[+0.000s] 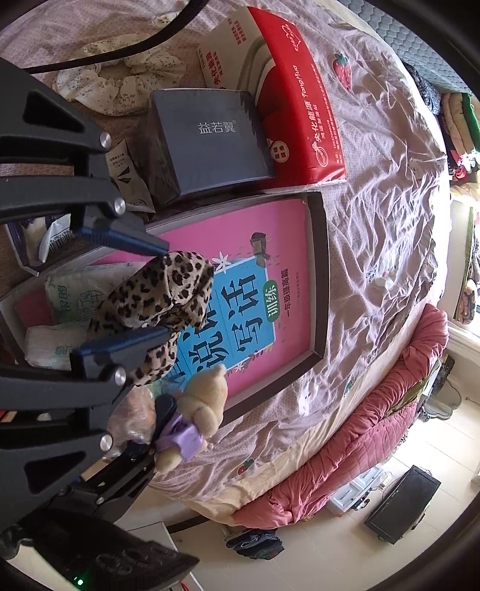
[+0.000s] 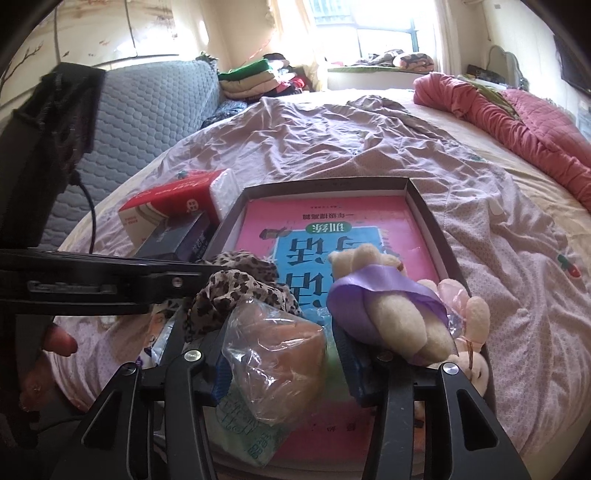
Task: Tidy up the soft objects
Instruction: 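Lower the scrunchie and roll onto the tray and open both grippers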
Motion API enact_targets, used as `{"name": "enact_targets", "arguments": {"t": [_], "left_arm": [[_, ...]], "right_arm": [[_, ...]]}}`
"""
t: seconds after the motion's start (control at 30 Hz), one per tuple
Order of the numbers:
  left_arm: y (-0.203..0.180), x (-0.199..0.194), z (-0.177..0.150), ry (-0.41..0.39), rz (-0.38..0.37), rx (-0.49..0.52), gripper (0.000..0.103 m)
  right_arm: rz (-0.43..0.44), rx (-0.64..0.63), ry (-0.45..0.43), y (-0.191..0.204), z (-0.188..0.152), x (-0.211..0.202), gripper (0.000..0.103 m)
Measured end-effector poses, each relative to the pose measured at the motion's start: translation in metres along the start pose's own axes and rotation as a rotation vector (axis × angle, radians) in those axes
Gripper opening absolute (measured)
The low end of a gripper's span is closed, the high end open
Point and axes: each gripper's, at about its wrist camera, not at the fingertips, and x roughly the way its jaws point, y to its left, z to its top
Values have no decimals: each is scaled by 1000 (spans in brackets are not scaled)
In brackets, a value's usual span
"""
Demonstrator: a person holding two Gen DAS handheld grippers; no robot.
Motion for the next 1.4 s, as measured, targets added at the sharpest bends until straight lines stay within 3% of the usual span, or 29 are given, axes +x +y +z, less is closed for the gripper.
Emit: {"name": "enact_targets", "arguments": {"t": [0.53,1.2,1.4], "left_arm": [[-5,-11,-3,2,-38,9,67],[-6,-40,-11,-49,-17,17,71],[-5,-45,-11,-58,-17,13,71]], "right_arm": [[3,-39,-73,2,-18,-12,50],[-27,-52,-142,-9,-27,-17,59],[-56,-67,-147,-7,-17,-1,59]]}}
